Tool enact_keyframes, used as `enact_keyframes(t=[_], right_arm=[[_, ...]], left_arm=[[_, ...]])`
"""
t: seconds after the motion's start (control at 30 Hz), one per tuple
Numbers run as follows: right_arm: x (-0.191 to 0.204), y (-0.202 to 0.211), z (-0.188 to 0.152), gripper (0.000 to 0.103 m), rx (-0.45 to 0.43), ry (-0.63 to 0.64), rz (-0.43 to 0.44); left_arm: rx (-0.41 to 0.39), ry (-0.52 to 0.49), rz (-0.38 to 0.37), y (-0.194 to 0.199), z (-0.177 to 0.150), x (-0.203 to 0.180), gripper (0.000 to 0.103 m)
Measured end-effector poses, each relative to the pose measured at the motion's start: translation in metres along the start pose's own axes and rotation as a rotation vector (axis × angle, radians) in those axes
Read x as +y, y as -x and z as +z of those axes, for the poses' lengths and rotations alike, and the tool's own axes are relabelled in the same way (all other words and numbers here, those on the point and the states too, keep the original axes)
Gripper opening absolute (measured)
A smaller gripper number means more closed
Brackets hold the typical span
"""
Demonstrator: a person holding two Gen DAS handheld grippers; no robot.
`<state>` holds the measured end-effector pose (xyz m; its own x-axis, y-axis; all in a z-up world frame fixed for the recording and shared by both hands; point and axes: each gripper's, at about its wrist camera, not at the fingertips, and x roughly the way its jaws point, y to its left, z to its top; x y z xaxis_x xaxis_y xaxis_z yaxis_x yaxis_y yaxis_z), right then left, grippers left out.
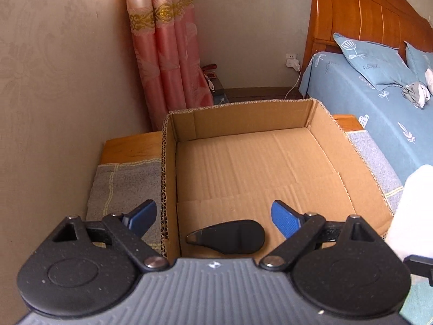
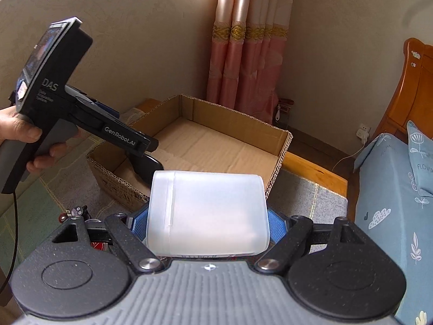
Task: Organize rigid objects
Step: 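Carry both items into the cardboard box and open both tools to release them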
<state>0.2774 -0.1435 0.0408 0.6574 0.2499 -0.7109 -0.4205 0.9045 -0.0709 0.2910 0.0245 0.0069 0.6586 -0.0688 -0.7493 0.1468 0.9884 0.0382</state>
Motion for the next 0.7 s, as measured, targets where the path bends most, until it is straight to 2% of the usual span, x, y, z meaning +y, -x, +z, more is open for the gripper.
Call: enact_keyframes(t=[0.2,0.4,0.5,0.7], right_arm=[[-0.002,-0.018,0.016,0.086,0.016,-0.015,-0.004],[-0.009,-0.048,0.037,0.086,0.045,-0.053,-0.010],[-0.013,-0.069,0.048,0.086,0.067,-0.070,-0.029],[-0.023,-0.104,0.070,0.086,0.098,-0.101,-0.083]], left_arm=[[-0.068,-0.014,0.012,0.036,-0.012,0.003,0.096],[-0.138,-0.039,0.088,0.071,-0.040,0.004,0.097],[-0.168,-0.009,0.132,0.084,-0.057,0.008,0.098],[-0.197,0.071,0.160,0.101,-0.079,0.019,0.098]])
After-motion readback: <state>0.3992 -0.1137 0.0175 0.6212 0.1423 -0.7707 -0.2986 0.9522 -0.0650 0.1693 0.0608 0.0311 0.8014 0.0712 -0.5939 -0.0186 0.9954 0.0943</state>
